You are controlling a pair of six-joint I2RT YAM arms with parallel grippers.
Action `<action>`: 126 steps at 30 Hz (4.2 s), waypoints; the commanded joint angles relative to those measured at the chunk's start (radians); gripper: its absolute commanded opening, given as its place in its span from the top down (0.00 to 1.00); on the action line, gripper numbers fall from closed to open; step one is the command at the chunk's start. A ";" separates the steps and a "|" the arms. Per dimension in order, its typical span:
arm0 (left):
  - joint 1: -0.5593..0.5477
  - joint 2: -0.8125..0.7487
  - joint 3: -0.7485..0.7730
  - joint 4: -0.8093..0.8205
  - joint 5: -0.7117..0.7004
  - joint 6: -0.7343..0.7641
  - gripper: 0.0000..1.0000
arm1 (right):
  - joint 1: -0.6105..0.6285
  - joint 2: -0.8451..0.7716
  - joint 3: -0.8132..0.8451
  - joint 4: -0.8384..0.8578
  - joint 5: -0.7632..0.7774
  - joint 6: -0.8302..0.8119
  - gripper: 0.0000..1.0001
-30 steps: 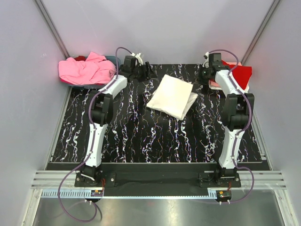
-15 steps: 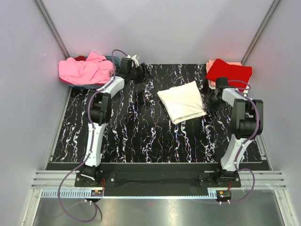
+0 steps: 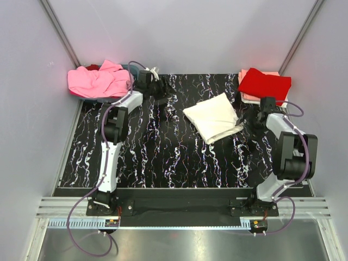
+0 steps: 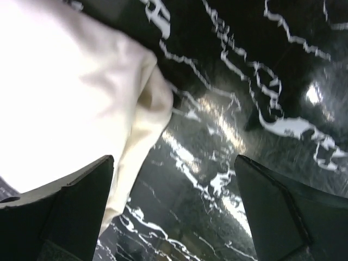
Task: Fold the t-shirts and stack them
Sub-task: Fold the tshirt, then neatly place the folded tshirt to the corner
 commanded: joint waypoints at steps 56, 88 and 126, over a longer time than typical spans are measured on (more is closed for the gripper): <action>0.057 -0.055 -0.100 0.219 0.096 -0.108 0.28 | -0.034 0.498 1.369 -0.394 -0.181 -0.475 1.00; 0.066 -0.015 -0.077 0.262 0.135 -0.165 0.28 | -0.258 0.719 1.533 -0.032 -0.075 -0.440 1.00; 0.071 -0.011 -0.077 0.270 0.141 -0.174 0.28 | -0.290 0.974 1.523 0.365 0.261 -0.408 1.00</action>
